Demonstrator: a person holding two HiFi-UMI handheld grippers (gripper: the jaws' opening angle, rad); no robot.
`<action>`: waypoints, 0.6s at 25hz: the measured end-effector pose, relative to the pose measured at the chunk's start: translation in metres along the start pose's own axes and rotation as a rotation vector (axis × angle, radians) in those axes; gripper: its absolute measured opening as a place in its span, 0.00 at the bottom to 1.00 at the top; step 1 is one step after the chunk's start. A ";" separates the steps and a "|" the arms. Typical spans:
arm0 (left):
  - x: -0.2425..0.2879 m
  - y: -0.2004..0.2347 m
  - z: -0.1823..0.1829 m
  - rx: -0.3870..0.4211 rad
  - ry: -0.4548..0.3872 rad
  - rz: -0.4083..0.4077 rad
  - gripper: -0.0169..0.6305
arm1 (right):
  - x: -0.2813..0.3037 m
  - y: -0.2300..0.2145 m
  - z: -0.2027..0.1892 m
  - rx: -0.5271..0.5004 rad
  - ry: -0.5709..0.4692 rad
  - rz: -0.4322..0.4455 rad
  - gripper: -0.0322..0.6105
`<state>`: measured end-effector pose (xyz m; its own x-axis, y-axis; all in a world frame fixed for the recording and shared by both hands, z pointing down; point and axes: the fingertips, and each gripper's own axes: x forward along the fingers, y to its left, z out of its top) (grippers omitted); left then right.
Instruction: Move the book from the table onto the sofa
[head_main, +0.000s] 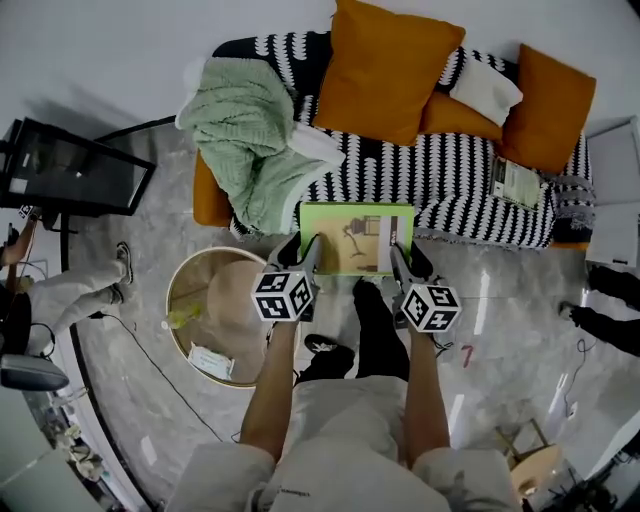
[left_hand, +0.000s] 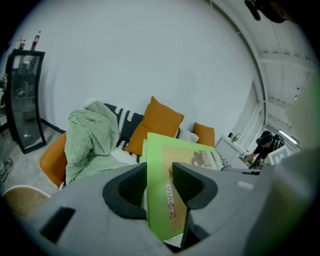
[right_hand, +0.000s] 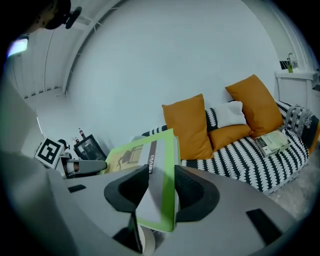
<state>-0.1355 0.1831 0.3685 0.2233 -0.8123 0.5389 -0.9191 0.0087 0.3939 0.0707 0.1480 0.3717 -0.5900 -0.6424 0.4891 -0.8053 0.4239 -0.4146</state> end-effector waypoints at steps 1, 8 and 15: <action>0.011 -0.002 0.004 0.000 0.008 0.001 0.28 | 0.007 -0.008 0.006 -0.002 0.005 0.000 0.30; 0.088 -0.013 0.046 0.004 0.042 0.002 0.28 | 0.057 -0.057 0.058 0.006 0.026 -0.005 0.30; 0.145 -0.036 0.070 0.018 0.041 -0.013 0.28 | 0.076 -0.103 0.089 0.006 0.046 -0.021 0.29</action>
<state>-0.0927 0.0240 0.3808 0.2483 -0.7880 0.5635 -0.9217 -0.0131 0.3878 0.1144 -0.0010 0.3836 -0.5753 -0.6210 0.5324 -0.8171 0.4065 -0.4088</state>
